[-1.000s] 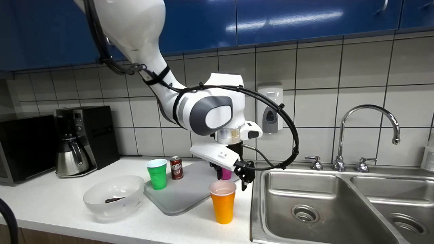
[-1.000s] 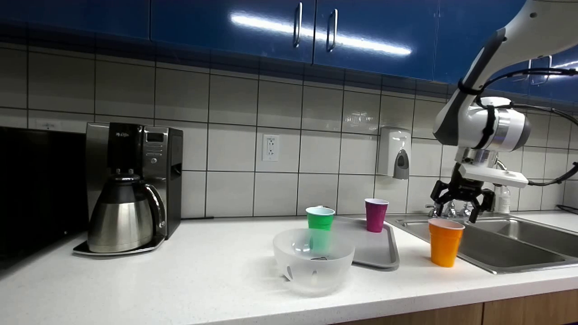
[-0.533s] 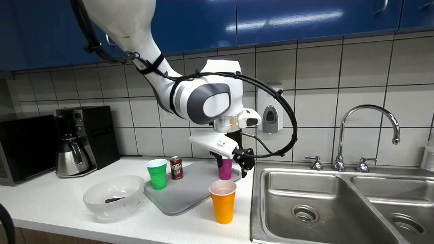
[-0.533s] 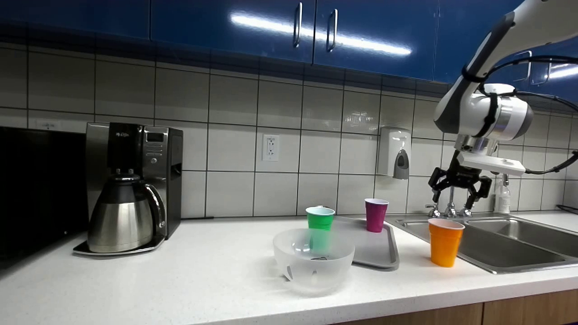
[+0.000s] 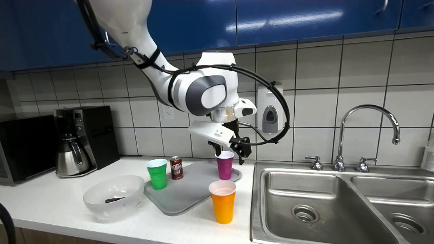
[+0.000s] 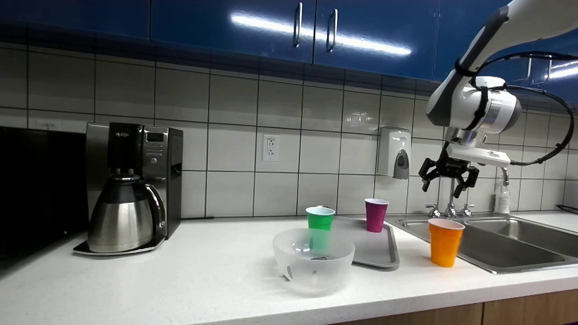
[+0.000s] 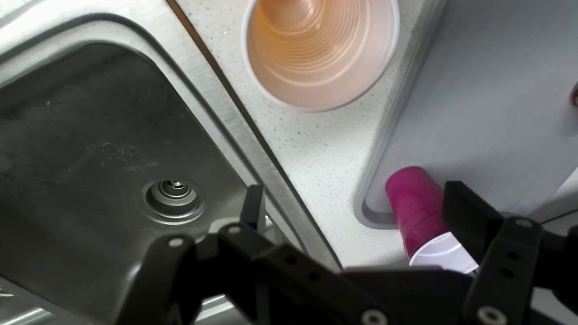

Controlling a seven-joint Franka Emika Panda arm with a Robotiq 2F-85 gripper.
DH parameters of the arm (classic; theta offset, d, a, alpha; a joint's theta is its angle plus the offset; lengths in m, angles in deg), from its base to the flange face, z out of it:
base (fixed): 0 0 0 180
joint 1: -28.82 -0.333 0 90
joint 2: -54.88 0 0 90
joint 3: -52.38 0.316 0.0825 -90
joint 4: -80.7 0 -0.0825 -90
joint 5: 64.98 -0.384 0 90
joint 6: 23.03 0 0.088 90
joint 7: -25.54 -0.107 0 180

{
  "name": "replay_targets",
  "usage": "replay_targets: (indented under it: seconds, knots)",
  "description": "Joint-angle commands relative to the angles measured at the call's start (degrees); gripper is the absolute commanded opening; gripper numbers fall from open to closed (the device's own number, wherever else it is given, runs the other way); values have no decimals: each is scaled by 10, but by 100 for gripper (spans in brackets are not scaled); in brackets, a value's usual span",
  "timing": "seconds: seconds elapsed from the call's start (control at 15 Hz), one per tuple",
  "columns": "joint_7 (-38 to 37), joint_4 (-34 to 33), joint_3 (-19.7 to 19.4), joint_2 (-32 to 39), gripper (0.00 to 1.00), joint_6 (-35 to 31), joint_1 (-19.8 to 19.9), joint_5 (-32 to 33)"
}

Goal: Remove the cups from the tray.

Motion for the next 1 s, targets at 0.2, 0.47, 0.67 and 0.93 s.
replay_targets:
  seconds: [0.2,0.47,0.67,0.93]
  knots:
    - [25,-70,14,72,100,-17,-7,-52]
    - [45,-120,21,131,100,-30,-7,-95]
    - [61,-162,31,174,100,-38,-2,-125]
    - [84,-213,45,223,100,-47,5,-156]
